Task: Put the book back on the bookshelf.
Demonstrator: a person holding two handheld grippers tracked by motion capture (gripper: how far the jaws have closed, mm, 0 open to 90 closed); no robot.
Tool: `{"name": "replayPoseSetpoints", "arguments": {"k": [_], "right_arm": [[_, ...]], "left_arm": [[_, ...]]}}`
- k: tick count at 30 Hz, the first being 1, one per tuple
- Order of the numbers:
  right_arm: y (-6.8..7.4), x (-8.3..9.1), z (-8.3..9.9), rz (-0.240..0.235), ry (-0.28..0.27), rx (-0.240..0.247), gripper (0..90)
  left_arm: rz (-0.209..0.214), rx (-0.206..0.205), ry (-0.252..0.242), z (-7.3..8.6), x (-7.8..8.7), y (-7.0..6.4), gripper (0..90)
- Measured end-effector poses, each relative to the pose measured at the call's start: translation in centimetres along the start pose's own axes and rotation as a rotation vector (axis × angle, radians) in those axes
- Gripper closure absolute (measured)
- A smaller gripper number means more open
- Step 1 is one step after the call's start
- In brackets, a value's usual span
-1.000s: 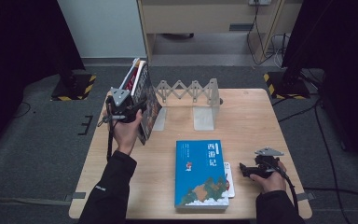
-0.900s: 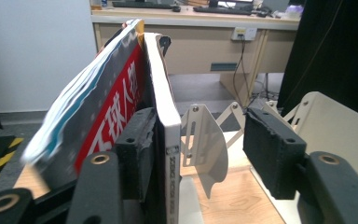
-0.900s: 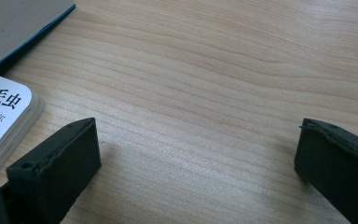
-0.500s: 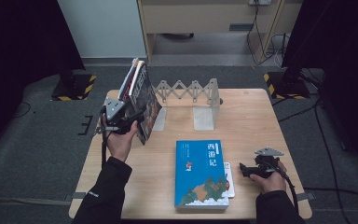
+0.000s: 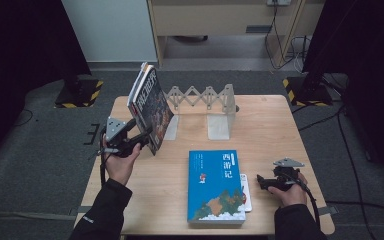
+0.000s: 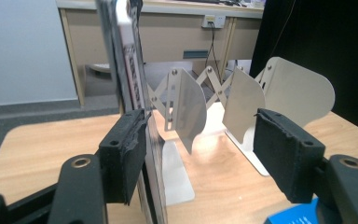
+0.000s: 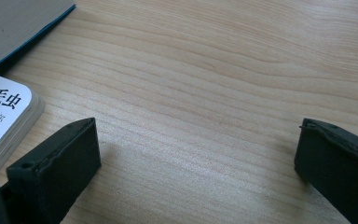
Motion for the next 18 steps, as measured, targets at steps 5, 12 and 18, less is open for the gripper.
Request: {"name": "replayPoseSetpoints", "arguments": {"k": [5, 12, 18], "right_arm": [[0.0, 0.0, 0.0, 0.000, 0.000, 0.000, 0.4], [0.0, 0.0, 0.0, 0.000, 0.000, -0.001, 0.4], [0.0, 0.0, 0.0, 0.000, 0.000, 0.000, 0.4]], "left_arm": [[0.000, -0.004, 0.039, 1.6, 0.1, 0.3, 33.3], [0.020, 0.007, 0.091, 3.6, 0.3, 0.4, 32.4], [0.035, 0.015, 0.126, 4.8, 0.0, 0.3, 32.1]]}}
Point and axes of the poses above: each handheld gripper's, and its own axes: x roughly backward along the jaws, z roughly out of its underside, y roughly to its left, the point moved 5 cm from there along -x, roughly forward along the jaws, and after that the axes turned 11 degrees about x, right-handed, at the moved point
